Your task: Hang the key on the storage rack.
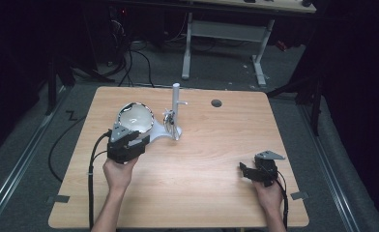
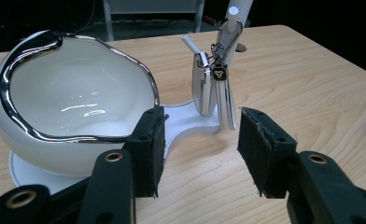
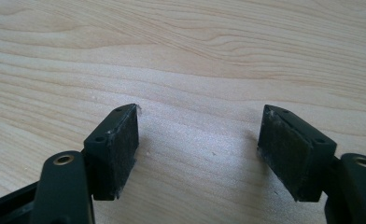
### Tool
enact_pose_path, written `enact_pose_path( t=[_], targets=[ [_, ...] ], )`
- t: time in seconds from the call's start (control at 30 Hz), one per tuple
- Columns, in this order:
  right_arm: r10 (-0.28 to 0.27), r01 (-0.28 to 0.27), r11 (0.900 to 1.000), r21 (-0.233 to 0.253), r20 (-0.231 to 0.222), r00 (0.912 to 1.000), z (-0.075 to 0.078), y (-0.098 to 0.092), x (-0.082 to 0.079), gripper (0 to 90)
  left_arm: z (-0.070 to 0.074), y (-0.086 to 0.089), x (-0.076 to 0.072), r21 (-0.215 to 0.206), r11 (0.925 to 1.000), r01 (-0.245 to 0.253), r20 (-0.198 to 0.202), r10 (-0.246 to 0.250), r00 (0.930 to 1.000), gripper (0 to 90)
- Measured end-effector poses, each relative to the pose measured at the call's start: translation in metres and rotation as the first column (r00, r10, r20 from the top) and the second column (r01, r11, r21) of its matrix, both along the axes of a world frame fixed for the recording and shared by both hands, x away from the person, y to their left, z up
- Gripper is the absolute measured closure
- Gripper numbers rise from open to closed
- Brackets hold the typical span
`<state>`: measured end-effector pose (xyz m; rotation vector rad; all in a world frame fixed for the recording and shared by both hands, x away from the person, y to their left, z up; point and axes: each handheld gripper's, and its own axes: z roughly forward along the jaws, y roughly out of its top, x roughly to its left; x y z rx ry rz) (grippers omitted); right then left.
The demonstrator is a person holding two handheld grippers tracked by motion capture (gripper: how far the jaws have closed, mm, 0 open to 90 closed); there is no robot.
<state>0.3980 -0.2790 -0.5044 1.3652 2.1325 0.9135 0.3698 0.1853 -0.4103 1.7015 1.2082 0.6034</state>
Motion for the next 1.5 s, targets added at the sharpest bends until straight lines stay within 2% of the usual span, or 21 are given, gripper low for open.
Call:
enact_pose_path(
  t=[0.8, 1.17, 1.5],
  targets=[
    [0.001, -0.001, 1.000, 0.000, 0.000, 1.0000, 0.000, 0.000, 0.000, 29.0, -0.003, 0.014, -0.018, -0.029, 0.9994, -0.021, 0.008, 0.021, 0.9997, 51.0],
    [0.002, -0.002, 1.000, -0.001, 0.001, 1.0000, 0.000, 0.000, 0.000, 29.0, -0.005, 0.019, -0.024, -0.026, 0.9991, -0.032, 0.007, 0.032, 0.9995, 51.0],
    [0.000, 0.000, 1.000, 0.000, 0.000, 1.0000, 0.000, 0.000, 0.000, 29.0, -0.013, 0.026, -0.032, -0.042, 0.9981, -0.045, -0.011, 0.044, 0.9989, 50.6]
  ],
)
